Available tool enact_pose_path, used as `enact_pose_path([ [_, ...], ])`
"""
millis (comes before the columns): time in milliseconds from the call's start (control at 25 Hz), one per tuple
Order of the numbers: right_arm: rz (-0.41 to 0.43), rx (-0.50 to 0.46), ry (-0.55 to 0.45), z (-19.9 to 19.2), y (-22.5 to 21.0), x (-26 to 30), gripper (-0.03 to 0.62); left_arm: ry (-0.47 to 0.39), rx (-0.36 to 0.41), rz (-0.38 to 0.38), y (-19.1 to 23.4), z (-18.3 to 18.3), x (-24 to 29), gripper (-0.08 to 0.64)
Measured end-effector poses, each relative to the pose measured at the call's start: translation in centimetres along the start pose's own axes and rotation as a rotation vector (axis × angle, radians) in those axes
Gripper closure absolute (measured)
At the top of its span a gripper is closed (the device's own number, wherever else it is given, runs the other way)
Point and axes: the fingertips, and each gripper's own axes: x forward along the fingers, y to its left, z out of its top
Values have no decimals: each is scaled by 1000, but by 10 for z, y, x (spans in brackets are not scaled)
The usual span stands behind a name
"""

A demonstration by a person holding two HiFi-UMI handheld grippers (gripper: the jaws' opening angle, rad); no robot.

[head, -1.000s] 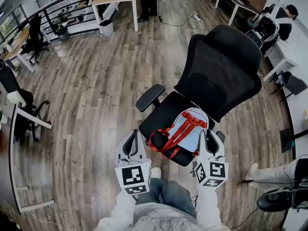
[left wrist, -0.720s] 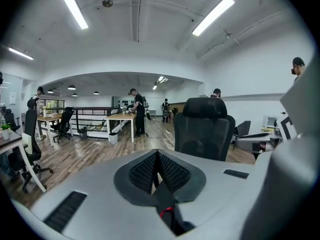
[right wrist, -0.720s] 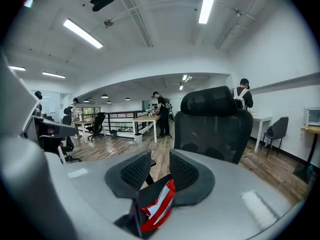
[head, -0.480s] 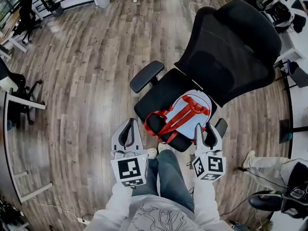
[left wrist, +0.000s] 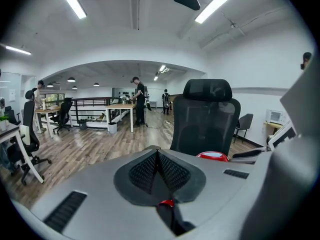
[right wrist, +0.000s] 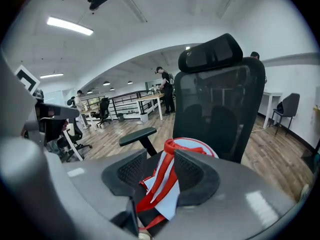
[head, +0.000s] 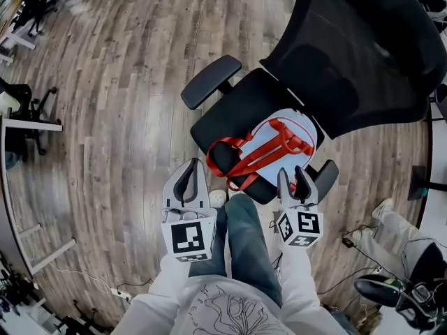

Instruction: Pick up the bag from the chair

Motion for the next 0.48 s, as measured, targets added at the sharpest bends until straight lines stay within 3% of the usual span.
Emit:
enact_pose_path([
  [240,20,29,53,-31,-15,30,410,50,-11,-25,-11,-28,17,554],
  [480,45,-12,125,-63,-26,55,398,83,-18,-40,-19,-45,35,554],
])
